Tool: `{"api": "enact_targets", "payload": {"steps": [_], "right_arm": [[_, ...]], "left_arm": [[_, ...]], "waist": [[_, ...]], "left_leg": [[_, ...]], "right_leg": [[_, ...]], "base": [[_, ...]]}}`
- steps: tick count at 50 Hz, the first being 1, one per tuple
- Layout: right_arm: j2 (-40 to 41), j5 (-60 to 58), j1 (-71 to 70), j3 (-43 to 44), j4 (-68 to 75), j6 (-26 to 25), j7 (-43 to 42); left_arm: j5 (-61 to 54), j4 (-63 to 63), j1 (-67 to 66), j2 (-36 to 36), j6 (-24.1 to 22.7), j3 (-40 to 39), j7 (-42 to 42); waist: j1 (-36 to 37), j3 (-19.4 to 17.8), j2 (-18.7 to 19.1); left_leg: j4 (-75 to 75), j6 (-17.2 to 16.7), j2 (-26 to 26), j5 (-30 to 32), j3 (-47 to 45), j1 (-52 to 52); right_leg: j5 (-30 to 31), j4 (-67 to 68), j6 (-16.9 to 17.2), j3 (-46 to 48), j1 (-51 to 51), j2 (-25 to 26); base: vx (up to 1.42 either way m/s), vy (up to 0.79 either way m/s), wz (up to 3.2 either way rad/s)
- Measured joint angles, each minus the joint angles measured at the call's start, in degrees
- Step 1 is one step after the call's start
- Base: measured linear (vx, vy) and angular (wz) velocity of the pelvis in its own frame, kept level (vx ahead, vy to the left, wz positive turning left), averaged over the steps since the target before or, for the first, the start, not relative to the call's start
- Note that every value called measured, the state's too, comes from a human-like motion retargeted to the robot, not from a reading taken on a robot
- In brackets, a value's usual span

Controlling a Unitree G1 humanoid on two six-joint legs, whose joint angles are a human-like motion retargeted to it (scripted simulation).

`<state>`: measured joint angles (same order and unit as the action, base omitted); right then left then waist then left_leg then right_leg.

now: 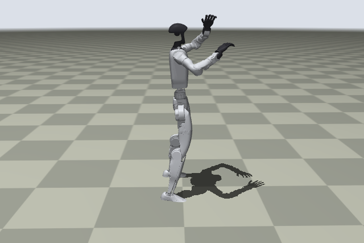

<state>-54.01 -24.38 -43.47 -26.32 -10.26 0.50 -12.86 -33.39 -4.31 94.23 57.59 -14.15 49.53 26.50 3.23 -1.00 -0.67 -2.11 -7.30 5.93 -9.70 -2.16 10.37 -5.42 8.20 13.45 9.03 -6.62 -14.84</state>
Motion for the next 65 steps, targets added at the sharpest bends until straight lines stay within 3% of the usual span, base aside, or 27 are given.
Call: {"api": "enact_targets", "payload": {"steps": [4,9,17,22,29,35,43,55,60,65], "right_arm": [[0.08,-0.14,-0.35,-0.61,-0.33,0.44,-0.55],[-1.57,0.3,-0.67,-1.55,-1.47,1.72,-1.18],[-5.76,1.06,0.76,-1.17,-2.44,3.42,-1.21],[-7.83,0.7,2.53,0.15,-2.19,4.04,-1.17],[-8.05,0.57,4.9,3.03,-2.18,4.23,-0.2],[-5.53,0.42,5.55,4.02,-2.38,4.04,0.83],[-3.31,0.88,3.64,1.16,-2.25,3.27,1.46],[-1.42,0.15,1.01,-0.15,-1.4,1.83,-0.15],[-4.85,2.01,0.0,-0.36,-3.08,2.69,-0.15],[-9.98,10.29,-1.46,1.59,-5.87,4.32,-1.06]], "left_arm": [[6.89,0.68,-9.32,4.83,1.9,2.19,-4.01],[25.56,4.97,-16.64,14.95,3.71,7.74,-7.21],[45.71,16.67,-10.52,28.33,5.69,12.25,-2.11],[52.29,25.19,0.1,30.42,9.25,13.6,2.12],[58.02,31.92,11.94,27.66,12.33,20.95,1.82],[54.97,28.04,8.29,24.19,9.83,24.26,-3.71],[43.58,8.44,-1.46,17.8,4.62,22.32,-8.74],[18.7,-11.94,-6.76,8.2,0.67,-1.59,7.36],[17.69,-18.37,-18.33,9.82,-0.96,-5.25,3.2],[19.29,-19.9,-37.86,10.59,-0.48,-9.65,-3.56]], "waist": [[-0.45,-0.24,0.18],[-1.23,-0.28,0.59],[-1.27,0.42,1.66],[-0.54,1.26,2.58],[0.27,1.79,2.21],[-0.2,1.39,0.92],[-1.42,1.45,0.66],[-2.05,1.0,-0.37],[-1.02,0.0,-0.9],[0.26,-1.2,-1.82]], "left_leg": [[0.05,-0.35,0.04,-0.21,-0.09,0.19],[0.12,-1.14,0.26,-0.46,-0.19,0.15],[-0.36,-1.99,0.74,-0.75,-0.54,-0.6],[-0.29,-2.03,1.0,-0.81,-0.59,-0.6],[-0.37,-1.82,1.03,-1.02,-0.03,-0.59],[-0.03,-1.49,0.8,-0.95,0.43,0.2],[0.12,-1.46,0.72,-0.87,0.33,0.32],[-3.09,-0.52,0.75,-1.43,-1.89,-1.88],[-3.0,-0.65,0.75,-1.53,-2.27,-1.71],[-3.11,-0.82,0.62,-1.76,-2.26,-1.62]], "right_leg": [[0.01,-0.13,0.07,-0.08,-0.19,0.04],[0.2,-0.63,0.37,-0.05,-0.36,0.27],[0.62,-1.69,0.9,0.11,-0.32,0.74],[0.51,-2.01,0.95,0.29,-0.45,0.99],[0.29,-1.89,1.03,0.68,-0.69,1.03],[-0.17,-1.46,0.89,1.08,-1.44,0.76],[-0.31,-1.08,0.82,0.88,-1.22,0.65],[-0.12,-0.86,0.29,-0.94,0.73,0.61],[0.04,-0.91,0.49,-1.37,0.86,0.64],[0.14,-0.84,0.77,-1.47,0.76,0.5]], "base": [[0.0,0.0,0.0],[0.0,0.0,0.0],[0.0,0.0,0.0],[0.0,0.0,0.0],[0.0,0.0,0.0],[0.0,0.0,0.0],[0.0,0.0,0.0],[0.0,0.0,0.0],[0.0,0.0,0.0],[0.0,0.0,0.0]]}}
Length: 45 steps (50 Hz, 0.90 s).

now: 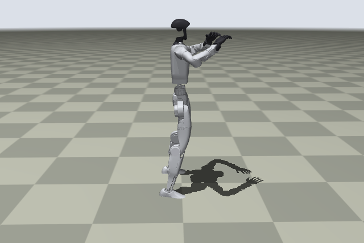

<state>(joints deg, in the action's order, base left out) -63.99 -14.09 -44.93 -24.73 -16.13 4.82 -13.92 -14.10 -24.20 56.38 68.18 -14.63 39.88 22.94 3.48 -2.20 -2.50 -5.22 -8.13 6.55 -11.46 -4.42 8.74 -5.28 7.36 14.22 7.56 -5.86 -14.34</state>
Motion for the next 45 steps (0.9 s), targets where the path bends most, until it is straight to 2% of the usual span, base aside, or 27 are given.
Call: {"api": "enact_targets", "payload": {"steps": [4,10,19,23,28,30,33,35,38,41,45], "right_arm": [[-3.89,2.13,-2.47,2.24,-1.31,0.1,-2.15],[-7.54,1.47,-8.13,2.42,-3.39,0.05,-5.34],[-8.53,-0.08,-12.43,2.88,-9.55,-0.06,-8.0],[-5.66,1.81,-1.9,9.94,-13.34,0.61,-8.25],[5.96,4.34,28.82,20.33,-15.06,1.9,-7.5],[12.33,5.21,40.85,20.18,-10.91,2.27,-5.57],[20.75,5.0,50.95,14.62,3.77,1.73,0.29],[25.83,3.22,53.77,9.94,16.16,1.13,2.5],[33.6,3.33,55.92,4.49,34.48,-0.38,1.07],[42.33,13.5,56.38,2.92,52.95,-1.47,-0.43],[52.05,35.05,54.52,7.98,74.33,-1.96,2.21]], "left_arm": [[1.18,3.66,-18.85,-4.14,0.92,-8.29,-4.12],[3.78,9.46,-44.85,-14.2,1.29,-21.41,-6.66],[4.4,20.56,-67.52,-22.49,3.67,-31.33,-10.96],[0.21,33.57,-70.83,-28.58,6.52,-32.36,-13.1],[-8.75,61.16,-66.96,-40.64,11.43,-33.33,-14.06],[-10.73,72.28,-64.17,-45.21,12.74,-34.15,-13.69],[-13.2,82.83,-61.78,-50.72,13.14,-34.96,-13.47],[-16.15,85.28,-61.8,-53.76,12.36,-35.06,-12.82],[-21.89,84.01,-63.64,-57.35,10.29,-34.3,-11.63],[-26.3,83.19,-65.04,-59.85,9.14,-32.69,-11.87],[-28.93,86.07,-64.44,-61.61,9.87,-30.25,-14.19]], "waist": [[1.46,-1.3,-0.35],[2.43,-2.36,-0.87],[2.79,-2.9,-1.38],[1.83,-2.83,-1.79],[1.15,-3.52,-2.7],[1.25,-4.04,-2.81],[1.04,-4.87,-2.26],[0.65,-5.42,-1.65],[0.16,-6.08,-0.7],[-0.14,-6.56,0.06],[-0.39,-7.19,0.67]], "left_leg": [[3.6,-0.49,0.16,1.0,0.15,2.17],[3.72,-0.61,0.31,0.85,-0.47,2.38],[2.38,-0.42,0.62,0.34,-0.77,1.4],[-0.51,0.34,0.46,-0.44,-0.1,-0.71],[-0.69,1.55,0.16,-0.19,0.79,-0.87],[-0.69,2.0,0.07,-0.08,0.9,-0.74],[-0.64,2.28,0.09,0.01,0.64,-0.55],[-0.54,2.27,0.18,0.07,0.23,-0.44],[-0.2,2.13,0.37,0.21,-0.61,-0.37],[0.01,1.91,0.56,0.29,-1.38,-0.54],[-0.02,1.68,0.71,0.32,-1.97,-1.0]], "right_leg": [[0.33,-0.09,0.03,-0.56,-0.09,0.48],[0.46,-0.13,-0.08,-1.24,0.2,0.71],[0.27,-0.35,-0.21,-1.11,0.41,0.9],[-0.16,-0.08,-0.37,-0.14,0.57,0.47],[-0.84,0.17,-1.12,0.81,0.16,0.14],[-1.07,0.28,-1.44,0.94,0.02,0.05],[-1.16,0.42,-1.83,0.72,0.09,0.08],[-1.08,0.46,-2.03,0.36,0.33,0.19],[-0.71,0.25,-2.28,-0.38,0.88,0.44],[-0.27,-0.02,-2.55,-1.12,1.56,0.71],[0.23,-0.25,-2.81,-1.85,2.35,0.95]], "base": [[0.0,0.0,0.0],[0.0,0.0,0.0],[0.0,0.0,0.02],[0.0,0.0,0.15],[0.0,0.0,0.0],[0.0,0.0,0.0],[0.0,0.0,0.0],[-0.01,0.0,-0.09],[-0.02,0.0,-0.22],[-0.03,-0.01,-0.21],[0.0,0.0,0.0]]}}
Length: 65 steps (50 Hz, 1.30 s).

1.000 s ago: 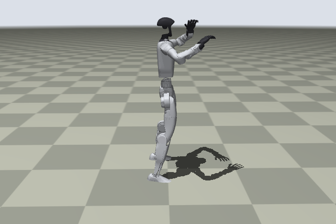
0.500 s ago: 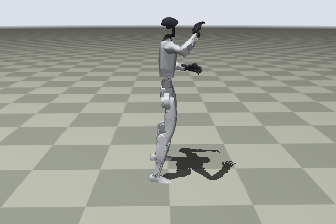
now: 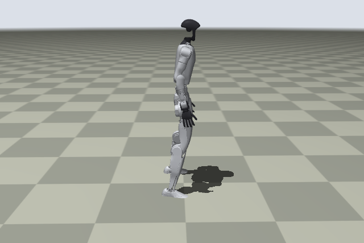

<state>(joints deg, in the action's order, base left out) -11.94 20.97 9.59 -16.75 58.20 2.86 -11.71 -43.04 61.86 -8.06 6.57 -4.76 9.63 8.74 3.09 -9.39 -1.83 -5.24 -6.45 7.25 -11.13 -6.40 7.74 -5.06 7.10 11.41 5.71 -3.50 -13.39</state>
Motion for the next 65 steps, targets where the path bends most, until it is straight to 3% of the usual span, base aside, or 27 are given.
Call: {"api": "enact_targets", "payload": {"steps": [3,6,13,22,35,40,46,53,60,65], "right_arm": [[3.05,10.04,-1.53,4.09,7.61,-0.31,2.46],[3.51,12.44,-2.74,4.42,7.56,-0.75,2.42],[-4.01,-2.85,-10.81,-0.91,0.92,-4.57,-1.51],[-21.82,-14.96,-31.84,-8.43,-20.4,-5.1,-1.91],[-48.11,-35.26,-66.63,-15.8,-58.6,-0.4,-4.76],[-57.25,-39.09,-78.82,-20.72,-69.26,1.19,-6.9],[-61.55,-35.86,-85.22,-23.42,-76.64,2.73,-8.09],[-61.63,-35.13,-86.18,-26.01,-76.57,2.16,-9.43],[-62.85,-36.53,-103.85,-42.61,-68.73,1.52,-10.35],[-58.18,-37.37,-122.14,-55.34,-63.17,0.32,-12.21]], "left_arm": [[0.79,2.98,1.99,0.04,0.97,1.09,-1.62],[3.71,4.91,5.01,1.62,1.8,1.71,-1.87],[11.69,2.95,11.36,10.13,4.19,5.69,2.19],[2.27,-15.72,21.06,26.81,5.08,10.39,1.45],[8.17,-59.61,46.37,53.91,-5.63,16.29,1.28],[14.73,-71.58,56.17,61.17,-9.96,19.25,6.41],[17.3,-79.8,57.66,62.71,-11.88,18.04,10.62],[15.8,-79.12,43.31,59.2,-10.2,14.55,8.29],[18.55,-68.55,29.23,56.8,-8.11,16.63,1.46],[18.38,-63.04,21.63,53.28,-7.4,13.78,1.15]], "waist": [[-0.1,-0.59,0.22],[0.08,-1.44,0.61],[-0.9,-0.58,0.77],[-1.15,3.82,0.73],[1.06,6.81,-0.17],[1.8,6.95,-0.49],[2.41,7.06,-0.85],[2.61,7.3,-1.27],[2.41,7.6,-2.67],[2.17,7.8,-2.46]], "left_leg": [[-0.09,-0.05,0.01,0.05,-0.07,-0.25],[3.46,-0.64,0.17,1.21,0.39,1.67],[3.94,-0.7,0.22,1.5,0.83,2.01],[4.23,-1.08,0.35,1.46,0.3,2.58],[3.98,-2.12,0.24,1.42,1.13,2.98],[4.05,-2.54,0.19,1.51,1.53,2.74],[2.23,-2.31,-0.09,0.85,1.29,1.72],[4.12,-2.51,-0.07,1.06,0.92,3.15],[4.14,-2.93,0.01,0.86,0.19,3.07],[4.17,-3.08,0.17,0.91,-0.16,2.46]], "right_leg": [[0.19,0.0,-0.09,-0.23,0.3,0.05],[0.52,-0.07,-0.04,-0.48,0.2,0.56],[0.5,0.34,0.32,-0.13,-0.05,0.56],[0.65,0.4,1.04,-0.35,-0.2,0.67],[0.68,-0.04,2.2,0.66,-1.58,0.4],[0.73,-0.27,2.69,1.17,-1.74,0.29],[0.43,-0.24,2.82,1.38,-1.74,-0.17],[0.47,-0.35,2.68,0.63,-1.77,0.07],[0.66,-0.49,2.83,0.12,-1.36,0.17],[0.95,-0.59,2.84,-0.14,-0.57,0.34]], "base": [[0.0,0.0,0.0],[0.0,0.0,0.0],[0.0,0.0,0.0],[0.0,0.0,0.0],[0.0,0.0,0.0],[0.0,0.0,0.0],[0.0,0.0,0.0],[0.0,0.0,0.0],[0.0,0.0,0.0],[0.0,0.0,0.0]]}}
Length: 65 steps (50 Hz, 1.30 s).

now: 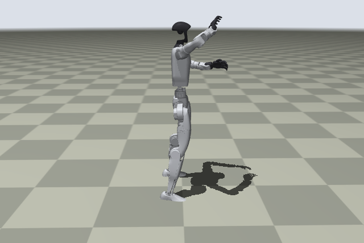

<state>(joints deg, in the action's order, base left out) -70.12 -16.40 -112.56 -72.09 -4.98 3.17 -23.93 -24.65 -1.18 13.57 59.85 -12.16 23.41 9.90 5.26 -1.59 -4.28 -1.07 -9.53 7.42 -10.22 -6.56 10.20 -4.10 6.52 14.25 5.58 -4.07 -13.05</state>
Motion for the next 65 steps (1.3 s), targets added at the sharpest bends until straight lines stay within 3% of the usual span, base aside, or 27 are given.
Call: {"api": "enact_targets", "payload": {"steps": [6,12,15,20,25,32,37,42,46,52,59,65], "right_arm": [[7.71,-4.79,-11.93,-0.24,-0.61,-3.46,-7.57],[12.81,-5.29,-9.91,5.71,-1.78,-4.97,-11.79],[12.52,-1.69,-3.85,5.61,-0.09,-4.03,-9.99],[6.42,4.6,9.84,0.79,9.66,-1.52,0.81],[-1.97,-6.5,18.74,-3.14,26.77,-2.19,12.51],[-9.64,-9.57,13.78,-0.07,42.12,-6.86,8.2],[-9.12,-11.99,-2.09,-8.08,50.33,-8.65,6.85],[-5.86,-14.94,-6.33,-8.13,57.01,-9.05,9.6],[-4.19,-16.2,-2.06,-8.13,54.46,-7.99,12.89],[1.85,-15.98,7.32,-8.03,38.75,-4.4,18.86],[14.39,6.35,1.94,-1.19,20.17,-2.47,11.33],[25.06,25.56,-6.9,7.09,18.53,0.13,3.13]], "left_arm": [[-5.33,0.63,-3.29,-4.83,0.2,-3.18,-0.42],[-14.82,-3.04,-1.64,-9.25,-0.38,-3.37,-0.17],[-16.99,-5.26,0.15,-10.83,-0.69,-2.78,0.52],[-15.95,-7.66,3.5,-11.53,-0.88,-1.58,0.49],[-12.03,-8.91,6.77,-8.74,-1.06,-2.08,-0.09],[-9.79,-10.62,14.09,0.75,-2.31,-3.4,4.48],[-3.84,-10.23,20.75,7.93,-3.26,-0.75,6.05],[4.34,-8.22,24.74,9.48,-2.63,2.5,6.24],[7.52,-5.68,24.5,5.13,-1.28,3.71,4.39],[7.09,-3.15,23.32,-3.39,1.0,5.46,0.31],[2.41,-5.98,27.82,-6.54,0.45,9.6,1.61],[-2.59,-7.58,33.28,-6.79,-0.92,10.03,4.37]], "waist": [[0.44,-0.09,0.9],[0.77,-0.11,1.49],[0.74,-0.07,1.67],[0.82,-0.03,1.86],[0.82,0.27,2.02],[0.14,0.09,1.88],[-1.15,0.68,0.88],[-1.87,1.04,-0.07],[-1.15,1.19,-0.22],[0.7,0.98,0.06],[1.99,1.73,0.19],[2.08,2.63,0.35]], "left_leg": [[0.06,0.14,0.15,0.16,-0.14,-0.77],[0.0,0.35,0.24,0.12,-0.15,-0.91],[-0.03,0.49,0.24,-0.01,-0.17,-0.57],[-0.46,0.74,0.12,-0.36,-0.31,0.13],[-3.69,1.33,-0.22,-1.42,-0.64,-1.21],[-0.02,0.36,-0.37,0.0,-0.04,0.66],[0.15,-0.05,-0.48,0.34,0.35,0.19],[-0.96,0.03,-0.55,0.07,0.77,-0.73],[-3.68,0.79,-0.63,-0.93,0.87,-2.07],[-4.07,1.45,-0.54,-1.29,1.12,-1.62],[-4.32,1.41,-0.51,-1.52,1.54,-2.15],[-4.48,1.06,-0.63,-1.56,1.85,-3.11]], "right_leg": [[0.22,-0.04,-0.13,-0.22,0.93,0.19],[0.16,0.1,-0.39,-0.32,1.16,0.31],[0.06,0.16,-0.47,-0.33,0.85,0.3],[-0.21,0.28,-0.51,-0.26,0.0,0.12],[-0.71,0.72,-0.44,0.1,-0.24,-0.61],[-0.24,0.12,-0.08,0.43,-0.74,-0.47],[0.08,-0.3,0.26,1.03,-0.77,-0.65],[0.09,-0.35,0.36,1.58,-0.83,-0.86],[-0.33,0.05,0.17,1.9,-0.9,-1.17],[-0.78,0.51,-0.27,1.83,-1.34,-1.07],[-0.7,0.5,-0.42,1.98,-1.12,-1.02],[-0.38,0.36,-0.49,2.21,-0.5,-1.14]], "base": [[0.0,0.0,0.0],[0.0,0.0,0.0],[0.0,0.0,0.0],[0.0,0.0,0.0],[0.0,0.0,0.0],[0.0,0.0,0.0],[0.0,0.0,0.0],[0.0,0.0,0.0],[0.0,0.0,0.0],[0.0,0.0,0.0],[0.0,0.0,0.0],[0.0,0.0,0.0]]}}
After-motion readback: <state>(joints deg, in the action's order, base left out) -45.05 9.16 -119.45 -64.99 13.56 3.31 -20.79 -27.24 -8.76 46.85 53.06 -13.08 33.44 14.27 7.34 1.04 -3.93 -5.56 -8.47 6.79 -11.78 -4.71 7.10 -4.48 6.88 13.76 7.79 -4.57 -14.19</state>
